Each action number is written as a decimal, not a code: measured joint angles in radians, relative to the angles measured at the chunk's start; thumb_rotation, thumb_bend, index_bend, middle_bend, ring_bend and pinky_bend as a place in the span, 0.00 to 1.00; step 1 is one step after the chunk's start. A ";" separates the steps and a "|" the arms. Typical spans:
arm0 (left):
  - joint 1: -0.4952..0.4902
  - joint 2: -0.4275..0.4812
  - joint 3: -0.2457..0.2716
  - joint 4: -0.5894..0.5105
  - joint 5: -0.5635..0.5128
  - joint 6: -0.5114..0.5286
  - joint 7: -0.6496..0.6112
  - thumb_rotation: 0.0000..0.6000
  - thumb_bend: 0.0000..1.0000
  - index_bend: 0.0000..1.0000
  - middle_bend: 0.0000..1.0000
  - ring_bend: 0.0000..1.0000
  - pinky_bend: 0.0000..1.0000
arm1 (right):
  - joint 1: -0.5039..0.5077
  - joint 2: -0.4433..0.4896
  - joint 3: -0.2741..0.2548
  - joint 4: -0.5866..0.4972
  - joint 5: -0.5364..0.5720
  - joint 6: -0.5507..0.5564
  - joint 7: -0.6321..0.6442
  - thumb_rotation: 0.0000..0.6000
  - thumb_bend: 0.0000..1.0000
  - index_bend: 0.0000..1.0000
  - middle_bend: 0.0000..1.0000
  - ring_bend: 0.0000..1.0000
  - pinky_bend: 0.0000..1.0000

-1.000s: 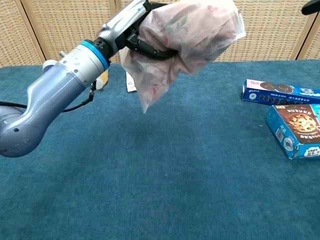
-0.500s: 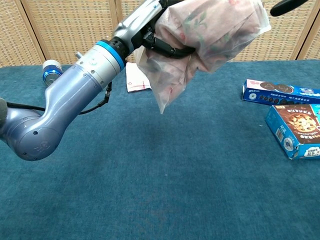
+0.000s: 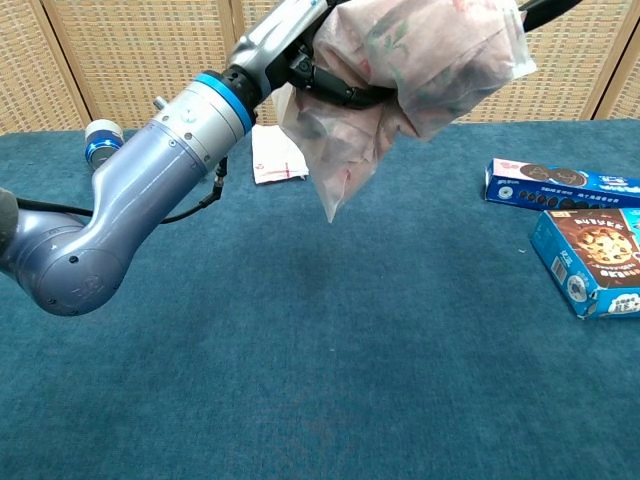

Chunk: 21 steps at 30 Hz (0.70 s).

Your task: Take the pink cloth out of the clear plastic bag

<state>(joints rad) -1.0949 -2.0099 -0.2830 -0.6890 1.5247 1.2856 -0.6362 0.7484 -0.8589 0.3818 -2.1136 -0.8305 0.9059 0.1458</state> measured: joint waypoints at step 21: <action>0.008 0.025 0.003 -0.063 -0.011 0.018 0.017 1.00 0.48 0.56 0.52 0.49 0.63 | 0.007 0.024 0.017 -0.025 -0.027 -0.052 0.047 1.00 0.00 0.20 0.00 0.00 0.00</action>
<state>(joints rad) -1.0874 -1.9852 -0.2801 -0.7518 1.5135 1.3032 -0.6195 0.7557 -0.8350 0.3986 -2.1381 -0.8570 0.8542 0.1930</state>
